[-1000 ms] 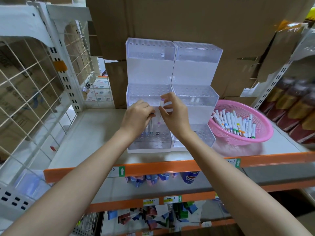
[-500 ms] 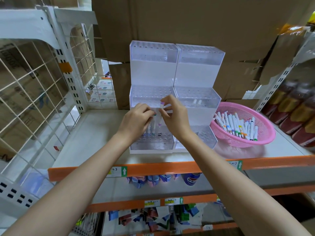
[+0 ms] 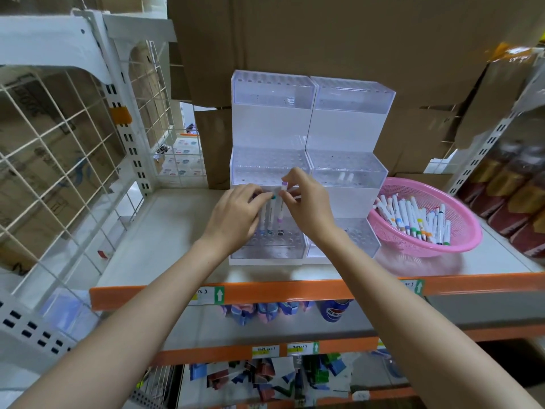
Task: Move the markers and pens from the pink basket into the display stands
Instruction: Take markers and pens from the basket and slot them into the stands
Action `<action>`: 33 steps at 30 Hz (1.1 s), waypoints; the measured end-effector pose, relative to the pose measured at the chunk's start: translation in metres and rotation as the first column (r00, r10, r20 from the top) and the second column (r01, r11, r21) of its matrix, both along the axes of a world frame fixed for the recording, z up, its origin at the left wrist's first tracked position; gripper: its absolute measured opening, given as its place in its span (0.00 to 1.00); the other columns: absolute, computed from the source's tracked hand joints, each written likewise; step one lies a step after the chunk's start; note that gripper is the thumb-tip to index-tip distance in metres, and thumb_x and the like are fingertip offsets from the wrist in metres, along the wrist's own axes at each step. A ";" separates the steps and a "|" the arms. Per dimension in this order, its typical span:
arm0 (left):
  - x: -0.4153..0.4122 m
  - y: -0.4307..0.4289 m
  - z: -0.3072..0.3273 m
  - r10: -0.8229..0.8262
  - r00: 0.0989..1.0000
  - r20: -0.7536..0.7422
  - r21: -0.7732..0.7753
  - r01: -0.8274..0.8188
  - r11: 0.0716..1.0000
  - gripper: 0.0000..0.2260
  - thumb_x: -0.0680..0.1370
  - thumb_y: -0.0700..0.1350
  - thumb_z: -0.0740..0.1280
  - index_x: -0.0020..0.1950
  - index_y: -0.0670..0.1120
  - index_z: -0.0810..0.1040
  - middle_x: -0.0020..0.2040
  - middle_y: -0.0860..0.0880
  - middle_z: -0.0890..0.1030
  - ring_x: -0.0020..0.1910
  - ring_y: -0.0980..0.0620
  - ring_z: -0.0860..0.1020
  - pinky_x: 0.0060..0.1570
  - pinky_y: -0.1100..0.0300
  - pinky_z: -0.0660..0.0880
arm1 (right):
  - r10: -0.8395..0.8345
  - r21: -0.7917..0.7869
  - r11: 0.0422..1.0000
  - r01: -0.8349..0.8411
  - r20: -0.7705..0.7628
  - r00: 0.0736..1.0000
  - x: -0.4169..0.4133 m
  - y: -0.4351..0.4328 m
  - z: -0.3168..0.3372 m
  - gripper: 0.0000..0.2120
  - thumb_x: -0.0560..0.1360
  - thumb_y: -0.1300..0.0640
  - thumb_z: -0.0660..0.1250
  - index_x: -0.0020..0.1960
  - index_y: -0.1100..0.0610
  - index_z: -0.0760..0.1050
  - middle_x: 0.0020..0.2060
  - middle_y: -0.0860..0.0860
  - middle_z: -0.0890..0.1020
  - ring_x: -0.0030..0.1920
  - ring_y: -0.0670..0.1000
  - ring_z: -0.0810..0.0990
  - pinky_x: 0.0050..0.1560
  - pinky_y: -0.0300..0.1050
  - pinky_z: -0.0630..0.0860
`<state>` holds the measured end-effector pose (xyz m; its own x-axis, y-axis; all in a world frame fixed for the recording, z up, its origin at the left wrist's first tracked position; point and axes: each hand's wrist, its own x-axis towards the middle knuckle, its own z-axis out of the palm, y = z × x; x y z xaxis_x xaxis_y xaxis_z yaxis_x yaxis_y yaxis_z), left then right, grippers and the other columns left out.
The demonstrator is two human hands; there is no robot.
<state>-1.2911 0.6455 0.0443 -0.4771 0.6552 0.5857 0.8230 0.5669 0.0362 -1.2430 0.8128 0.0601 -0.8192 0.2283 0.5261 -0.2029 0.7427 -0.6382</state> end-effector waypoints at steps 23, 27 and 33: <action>0.003 -0.001 -0.002 -0.011 1.000 -0.018 -0.042 0.011 0.999 0.23 0.67 0.34 0.68 0.62 0.40 0.77 0.54 0.42 0.78 0.52 0.41 0.77 0.51 0.52 0.74 | -0.008 0.169 0.986 -0.011 0.110 0.994 -0.005 0.005 -0.014 0.04 0.73 0.64 0.67 0.44 0.60 0.72 0.35 0.56 0.80 0.37 0.60 0.78 0.40 0.54 0.77; 0.004 -0.002 -0.001 -0.006 1.000 -0.023 -0.039 0.005 0.999 0.23 0.66 0.33 0.68 0.62 0.40 0.77 0.53 0.42 0.78 0.51 0.41 0.77 0.50 0.52 0.74 | -0.030 0.135 0.991 0.013 0.122 0.992 -0.006 0.006 -0.011 0.01 0.74 0.61 0.69 0.45 0.57 0.79 0.37 0.52 0.83 0.38 0.55 0.81 0.40 0.52 0.78; 0.005 0.001 -0.002 0.004 1.000 0.003 -0.033 -0.004 0.999 0.23 0.66 0.33 0.69 0.62 0.40 0.77 0.53 0.42 0.77 0.52 0.42 0.76 0.51 0.51 0.74 | -0.023 0.170 0.985 -0.001 0.138 0.990 -0.002 0.018 -0.004 0.05 0.75 0.59 0.70 0.49 0.54 0.84 0.42 0.52 0.83 0.37 0.47 0.77 0.43 0.46 0.77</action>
<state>-1.2856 0.6462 0.0426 -0.4818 0.6723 0.5621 0.8204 0.5714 0.0198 -1.2453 0.8304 0.0559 -0.8848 0.1550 0.4395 -0.1124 0.8443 -0.5240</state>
